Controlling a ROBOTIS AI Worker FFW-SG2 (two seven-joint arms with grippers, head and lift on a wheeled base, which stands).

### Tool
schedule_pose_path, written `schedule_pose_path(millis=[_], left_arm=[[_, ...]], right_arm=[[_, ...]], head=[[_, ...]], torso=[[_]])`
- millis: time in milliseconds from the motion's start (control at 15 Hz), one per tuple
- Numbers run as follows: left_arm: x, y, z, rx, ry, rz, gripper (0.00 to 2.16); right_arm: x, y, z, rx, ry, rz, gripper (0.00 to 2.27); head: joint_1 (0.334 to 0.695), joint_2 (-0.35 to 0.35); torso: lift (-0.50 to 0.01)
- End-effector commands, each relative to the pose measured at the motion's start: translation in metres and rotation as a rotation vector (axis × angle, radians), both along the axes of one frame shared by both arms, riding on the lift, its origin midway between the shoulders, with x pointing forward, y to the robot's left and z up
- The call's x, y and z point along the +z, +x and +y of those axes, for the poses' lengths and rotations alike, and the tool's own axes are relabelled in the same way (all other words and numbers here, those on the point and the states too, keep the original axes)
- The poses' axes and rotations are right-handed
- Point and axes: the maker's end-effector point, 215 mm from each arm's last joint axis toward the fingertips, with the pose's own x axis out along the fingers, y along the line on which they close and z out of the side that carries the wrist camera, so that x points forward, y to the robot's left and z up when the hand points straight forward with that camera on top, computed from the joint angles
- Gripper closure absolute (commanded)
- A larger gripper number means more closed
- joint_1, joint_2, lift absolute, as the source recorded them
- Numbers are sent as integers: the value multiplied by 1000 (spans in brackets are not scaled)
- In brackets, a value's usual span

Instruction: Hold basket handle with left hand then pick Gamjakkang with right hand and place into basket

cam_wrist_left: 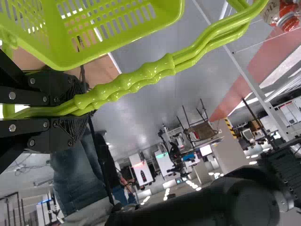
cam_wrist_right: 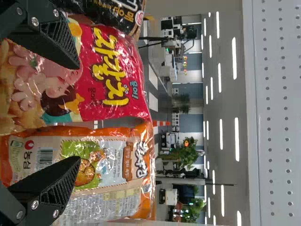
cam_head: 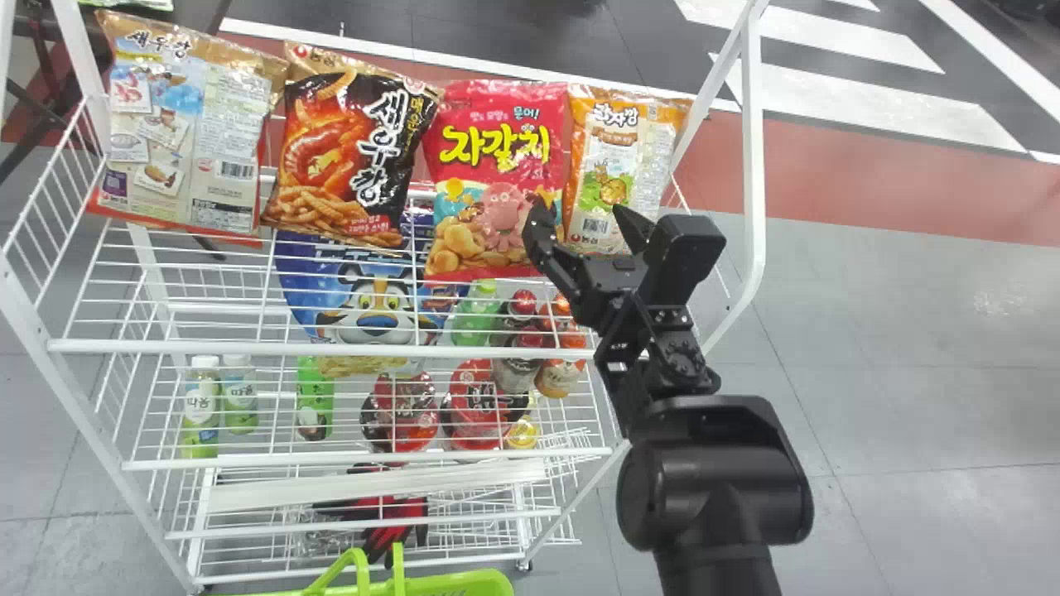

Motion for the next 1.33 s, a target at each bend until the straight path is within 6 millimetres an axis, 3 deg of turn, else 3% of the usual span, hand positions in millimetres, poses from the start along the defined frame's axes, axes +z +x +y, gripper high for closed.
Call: schedule_pose_path(millis=[0,267,667,1133,1267], left_arm=[[0,-1,0,-1,1,4,2148],[0,0,0,-1,-1,1,2148],[0,-1,-1,-5,0,7,2148],[0,-1,-1,-6,-2,7,2148],[1,-1,-2,-7,-3,6,2148]], right_arm=[[0,17,-15,-27,-17,5,134],[6,26,-45,-80,-14,-3,134],[-4,43,-98,-137,-9,25,134],[-9,62,-100,-107,0,51,137],[-18,69,-95,-84,9,87,144]], head=[[695,-350],[695,-350],[695,-350],[695,-350],[695,-350]], torso=[[-18],[-18],[-18],[-18],[-18]])
